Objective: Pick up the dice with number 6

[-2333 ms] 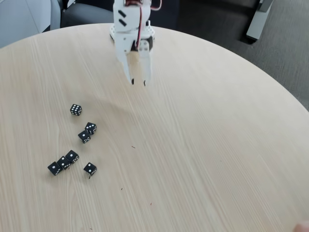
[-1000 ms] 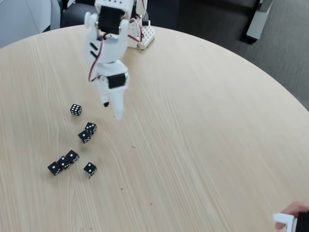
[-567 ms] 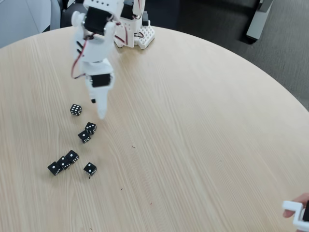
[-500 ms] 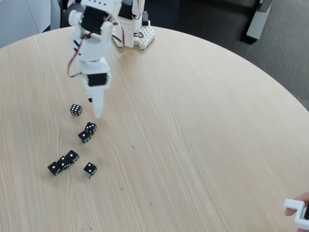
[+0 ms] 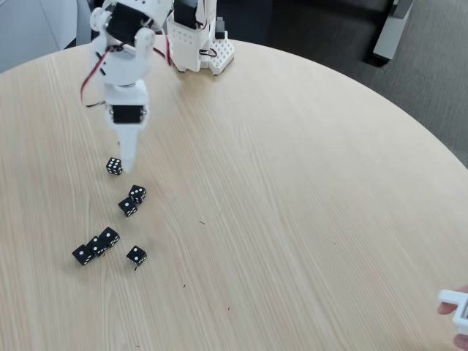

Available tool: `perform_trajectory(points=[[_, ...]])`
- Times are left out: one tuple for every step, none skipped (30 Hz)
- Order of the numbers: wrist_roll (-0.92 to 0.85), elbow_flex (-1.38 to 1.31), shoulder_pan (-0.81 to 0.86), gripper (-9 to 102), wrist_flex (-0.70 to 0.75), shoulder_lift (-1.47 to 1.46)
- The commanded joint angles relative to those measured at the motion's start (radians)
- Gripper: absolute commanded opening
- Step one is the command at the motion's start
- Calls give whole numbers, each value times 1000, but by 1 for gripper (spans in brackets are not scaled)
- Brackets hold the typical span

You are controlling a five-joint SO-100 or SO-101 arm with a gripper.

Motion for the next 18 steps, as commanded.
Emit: perform_trajectory(points=[[-2,-34,0,25,-9,3],[-3,-34,2,25,-11,3],[-5,-34,2,25,-11,3],[-5,-34,2,25,-11,3],[-3,-34,2,25,-11,3],[-2,-34,2,25,-11,3],[-2,-34,2,25,-12,3],[-2,-34,2,25,-14,3],[-3,-34,2,25,-14,3],[-8,-34,2,25,-15,3],[-12,-34,2,25,-15,3],[-17,-34,2,25,-17,3],[-17,-34,2,25,-21,2],[-15,-34,2,25,-32,2],[-12,-34,2,25,-48,2],[-12,-34,2,26,-66,-5],[-11,-34,2,26,-84,-17],[-11,-34,2,26,-101,-32]])
